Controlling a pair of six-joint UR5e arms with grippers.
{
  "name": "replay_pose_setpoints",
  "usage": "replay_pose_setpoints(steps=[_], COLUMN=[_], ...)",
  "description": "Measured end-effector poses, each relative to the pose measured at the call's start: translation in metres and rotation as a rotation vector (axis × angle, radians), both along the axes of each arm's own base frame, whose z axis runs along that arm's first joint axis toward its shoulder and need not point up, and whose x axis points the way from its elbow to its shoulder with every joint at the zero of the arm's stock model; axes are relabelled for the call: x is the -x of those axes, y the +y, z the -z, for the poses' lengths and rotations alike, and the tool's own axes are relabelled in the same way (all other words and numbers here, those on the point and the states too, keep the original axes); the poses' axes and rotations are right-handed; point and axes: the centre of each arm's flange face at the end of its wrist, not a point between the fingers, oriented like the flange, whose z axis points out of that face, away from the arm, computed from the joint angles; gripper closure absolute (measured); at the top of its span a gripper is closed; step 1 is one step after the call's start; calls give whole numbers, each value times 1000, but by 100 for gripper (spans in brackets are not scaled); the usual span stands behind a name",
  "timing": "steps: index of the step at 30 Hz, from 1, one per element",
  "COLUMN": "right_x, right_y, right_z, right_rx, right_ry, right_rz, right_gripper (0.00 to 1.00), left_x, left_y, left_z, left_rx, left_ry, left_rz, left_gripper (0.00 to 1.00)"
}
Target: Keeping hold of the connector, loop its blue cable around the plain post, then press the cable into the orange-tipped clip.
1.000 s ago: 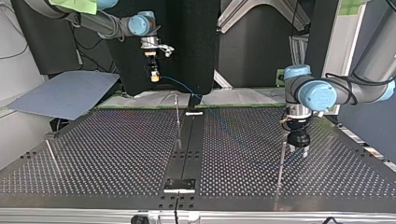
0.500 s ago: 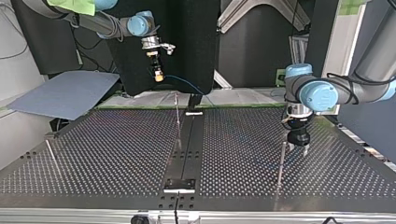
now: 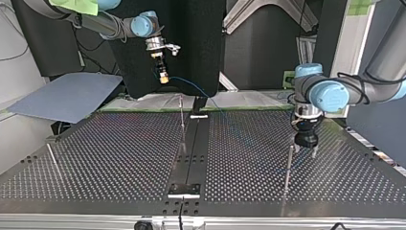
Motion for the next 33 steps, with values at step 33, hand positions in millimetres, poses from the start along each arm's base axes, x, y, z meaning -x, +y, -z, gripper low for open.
replay_pose_setpoints(steps=[33], right_x=[-2], right_y=[2], right_z=[0], right_rx=[-1], right_ry=[0], right_rz=[-9], right_gripper=[100], left_x=[20], left_y=[8], left_z=[-4], left_rx=[-23], left_ry=[-1], left_rz=[-34], left_gripper=[0])
